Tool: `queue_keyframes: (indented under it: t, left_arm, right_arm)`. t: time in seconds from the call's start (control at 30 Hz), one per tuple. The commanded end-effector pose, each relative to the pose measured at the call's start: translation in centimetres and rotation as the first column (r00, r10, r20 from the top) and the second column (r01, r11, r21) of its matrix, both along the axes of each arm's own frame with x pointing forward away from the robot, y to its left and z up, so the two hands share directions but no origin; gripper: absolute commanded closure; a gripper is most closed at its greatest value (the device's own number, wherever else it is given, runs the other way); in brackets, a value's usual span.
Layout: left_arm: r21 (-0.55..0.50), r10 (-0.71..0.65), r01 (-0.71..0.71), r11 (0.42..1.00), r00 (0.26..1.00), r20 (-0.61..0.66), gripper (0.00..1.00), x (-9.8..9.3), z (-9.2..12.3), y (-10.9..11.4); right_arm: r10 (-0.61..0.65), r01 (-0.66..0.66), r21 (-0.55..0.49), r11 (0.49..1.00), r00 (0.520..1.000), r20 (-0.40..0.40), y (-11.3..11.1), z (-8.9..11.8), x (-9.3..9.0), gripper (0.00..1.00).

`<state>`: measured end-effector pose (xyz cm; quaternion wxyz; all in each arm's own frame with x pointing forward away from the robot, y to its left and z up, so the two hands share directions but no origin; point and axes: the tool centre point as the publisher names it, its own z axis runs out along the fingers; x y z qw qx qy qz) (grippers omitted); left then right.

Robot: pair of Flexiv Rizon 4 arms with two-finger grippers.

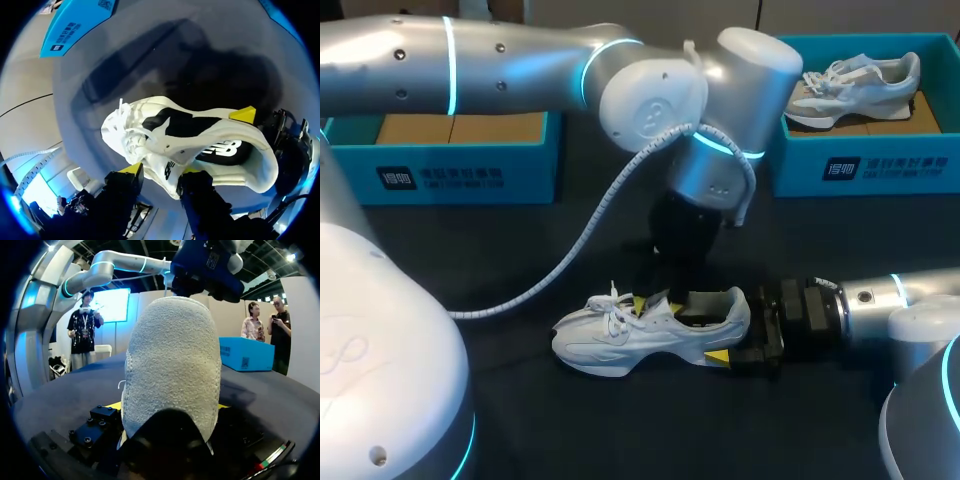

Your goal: Take the shoe out of the shoebox, open the shoe tongue, remove and reinsert the insole, then place the shoe into the shoebox

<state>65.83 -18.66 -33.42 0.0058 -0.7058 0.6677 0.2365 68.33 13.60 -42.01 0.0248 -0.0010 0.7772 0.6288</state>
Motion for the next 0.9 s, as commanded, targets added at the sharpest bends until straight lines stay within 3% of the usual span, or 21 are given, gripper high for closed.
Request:
queue_keyframes:
  t: [0.03,0.37,0.5,0.6,0.63,0.9]
  left_arm:
    - [-0.040,-0.016,0.017,0.999,1.000,0.023,0.58,-0.5,0.9,0.6]
    - [-0.094,-0.076,0.080,0.992,0.996,0.045,0.64,-0.7,1.1,-0.2]
    - [-0.110,-0.085,0.090,0.990,0.995,0.047,0.85,-0.6,1.1,-0.2]
    - [-0.131,-0.095,0.101,0.986,0.994,0.056,0.87,-0.5,1.2,-0.2]
    - [-0.144,-0.097,0.105,0.984,0.994,0.059,1.00,-0.6,1.3,-0.2]
    - [-0.285,-0.053,0.086,0.955,0.991,0.123,1.00,-1.3,2.8,1.4]
  right_arm:
    - [-0.003,0.003,-0.003,1.000,1.000,0.000,0.3,-0.3,-0.1,1.00]
    - [-0.003,0.003,-0.003,1.000,1.000,0.000,0.3,-0.3,-0.1,1.00]
    - [-0.003,0.003,-0.003,1.000,1.000,0.000,0.3,-0.3,-0.1,1.00]
    - [-0.003,0.003,-0.003,1.000,1.000,0.000,0.3,-0.3,-0.1,1.00]
    - [-0.003,0.003,-0.003,1.000,1.000,0.000,0.3,-0.3,-0.1,1.00]
    - [-0.003,0.003,-0.003,1.000,1.000,0.000,0.3,-0.3,-0.1,1.00]
